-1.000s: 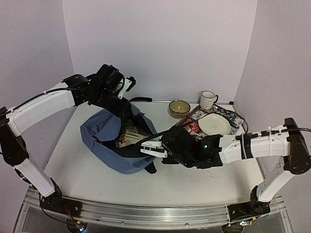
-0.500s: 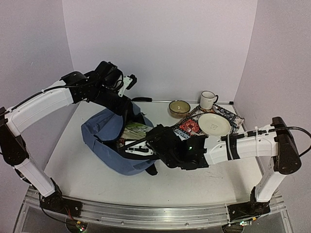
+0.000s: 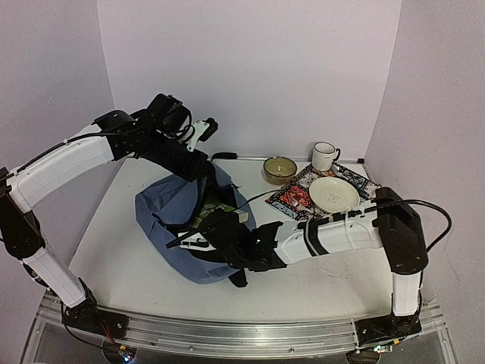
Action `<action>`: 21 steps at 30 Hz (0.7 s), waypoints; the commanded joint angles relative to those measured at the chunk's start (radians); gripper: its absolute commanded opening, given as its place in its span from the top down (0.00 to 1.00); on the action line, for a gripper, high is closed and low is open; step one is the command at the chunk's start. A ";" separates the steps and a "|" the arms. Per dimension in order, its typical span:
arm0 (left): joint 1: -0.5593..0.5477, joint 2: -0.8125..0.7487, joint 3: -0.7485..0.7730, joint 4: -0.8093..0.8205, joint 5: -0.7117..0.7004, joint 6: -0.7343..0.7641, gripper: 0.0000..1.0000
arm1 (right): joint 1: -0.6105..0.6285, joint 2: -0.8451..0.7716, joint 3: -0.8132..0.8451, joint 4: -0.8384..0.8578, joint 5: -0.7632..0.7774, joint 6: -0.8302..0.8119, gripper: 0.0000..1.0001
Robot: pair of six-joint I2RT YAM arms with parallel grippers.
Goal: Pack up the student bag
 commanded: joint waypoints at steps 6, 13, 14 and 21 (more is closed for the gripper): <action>-0.008 -0.038 0.105 0.100 0.215 -0.050 1.00 | -0.041 0.133 0.200 0.098 0.138 0.019 1.00; -0.008 -0.036 0.093 0.116 0.227 -0.061 1.00 | -0.049 0.216 0.268 0.073 0.135 0.042 0.97; -0.008 -0.036 0.089 0.117 0.212 -0.061 1.00 | -0.050 0.222 0.271 0.056 0.127 0.054 0.94; -0.008 -0.028 0.057 0.120 0.112 -0.057 1.00 | -0.050 0.150 0.257 -0.158 0.000 0.247 0.55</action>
